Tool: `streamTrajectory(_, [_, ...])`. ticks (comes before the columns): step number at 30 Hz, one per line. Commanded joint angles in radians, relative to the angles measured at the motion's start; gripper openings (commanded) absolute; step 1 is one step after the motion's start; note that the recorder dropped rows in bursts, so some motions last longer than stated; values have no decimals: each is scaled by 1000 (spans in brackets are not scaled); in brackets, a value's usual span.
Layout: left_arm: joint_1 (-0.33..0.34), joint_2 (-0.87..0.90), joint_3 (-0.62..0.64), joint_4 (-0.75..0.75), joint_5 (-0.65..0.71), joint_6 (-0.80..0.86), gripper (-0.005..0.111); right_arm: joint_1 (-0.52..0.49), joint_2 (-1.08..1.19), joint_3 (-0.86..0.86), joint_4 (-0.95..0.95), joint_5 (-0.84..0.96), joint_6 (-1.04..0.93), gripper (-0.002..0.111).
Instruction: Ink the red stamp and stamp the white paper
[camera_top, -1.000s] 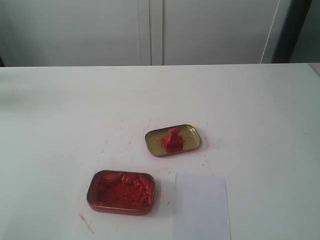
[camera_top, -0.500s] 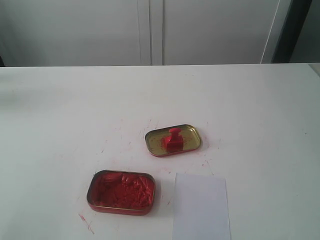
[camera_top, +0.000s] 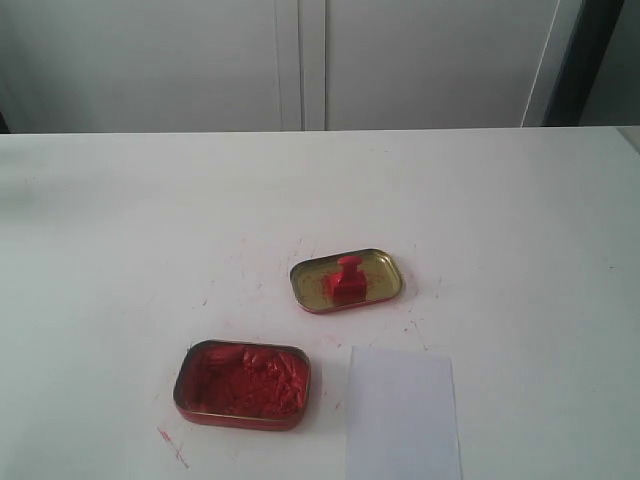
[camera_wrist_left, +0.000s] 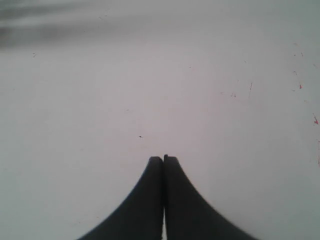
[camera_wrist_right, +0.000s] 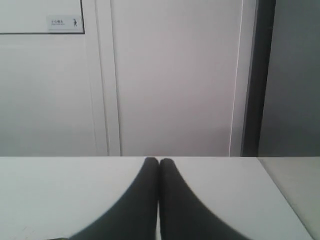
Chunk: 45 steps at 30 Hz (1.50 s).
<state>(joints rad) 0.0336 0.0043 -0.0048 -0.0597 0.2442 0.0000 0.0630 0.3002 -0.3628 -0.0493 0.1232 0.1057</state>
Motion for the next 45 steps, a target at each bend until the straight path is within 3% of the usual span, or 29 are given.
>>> streamTrajectory(1, [-7,-4,5,-3,-2,0,0,-5,145,-79,-7,34,4,0])
streamTrajectory(16, [-7,-4,5,-3,-2,0,0,-3,678,-381,12,231,4,0])
streamTrajectory(33, [-7,-4,5,-3,-2,0,0,-3,1101,-697,34,468,-60,0])
streamTrajectory(45, [-7,-4,5,-3,-2,0,0,13,1483,-1152,109,771,-159,0])
